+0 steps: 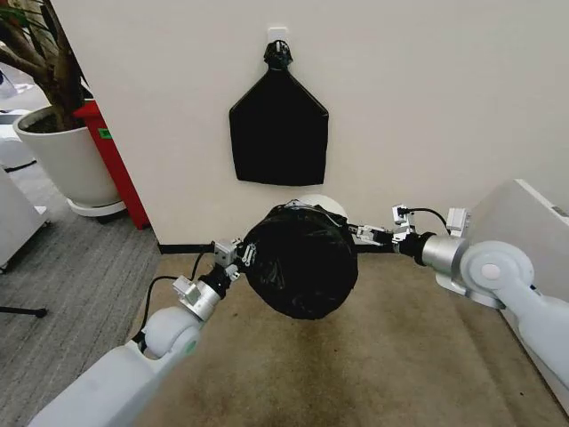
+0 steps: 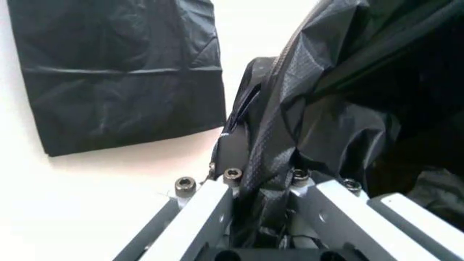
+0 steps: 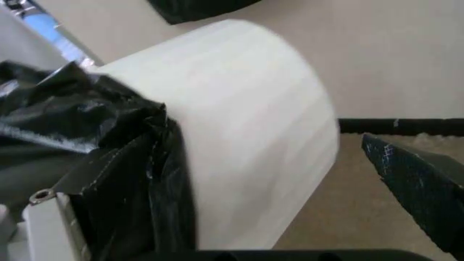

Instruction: Place the garbage bag over the trash bin.

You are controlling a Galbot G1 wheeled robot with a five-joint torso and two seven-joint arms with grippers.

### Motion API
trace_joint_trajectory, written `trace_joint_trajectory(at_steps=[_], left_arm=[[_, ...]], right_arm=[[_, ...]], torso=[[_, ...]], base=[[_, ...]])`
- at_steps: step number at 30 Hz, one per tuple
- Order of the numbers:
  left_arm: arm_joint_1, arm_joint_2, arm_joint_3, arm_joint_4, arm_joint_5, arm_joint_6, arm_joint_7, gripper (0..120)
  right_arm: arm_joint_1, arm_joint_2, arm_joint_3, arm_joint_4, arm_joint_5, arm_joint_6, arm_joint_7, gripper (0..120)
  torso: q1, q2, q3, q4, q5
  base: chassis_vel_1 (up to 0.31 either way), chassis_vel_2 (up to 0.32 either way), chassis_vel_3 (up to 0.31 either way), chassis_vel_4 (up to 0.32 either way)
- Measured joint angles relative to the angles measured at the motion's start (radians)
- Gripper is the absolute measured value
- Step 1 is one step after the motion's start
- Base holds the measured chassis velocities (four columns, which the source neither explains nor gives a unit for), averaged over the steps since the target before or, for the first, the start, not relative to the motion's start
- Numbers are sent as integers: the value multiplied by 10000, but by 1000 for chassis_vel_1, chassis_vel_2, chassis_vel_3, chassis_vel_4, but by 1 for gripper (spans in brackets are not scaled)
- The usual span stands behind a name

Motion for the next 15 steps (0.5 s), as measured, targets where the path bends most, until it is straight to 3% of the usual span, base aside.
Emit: trace_joint_trajectory(at_steps=[15], left_arm=[[720,117,-318,-410,235,-123,319,1]], right_arm=[[1459,690,-894,-1587,-517,124,337,100]], torso=[[0,0,0,1,0]], base=[[0,0,0,0]])
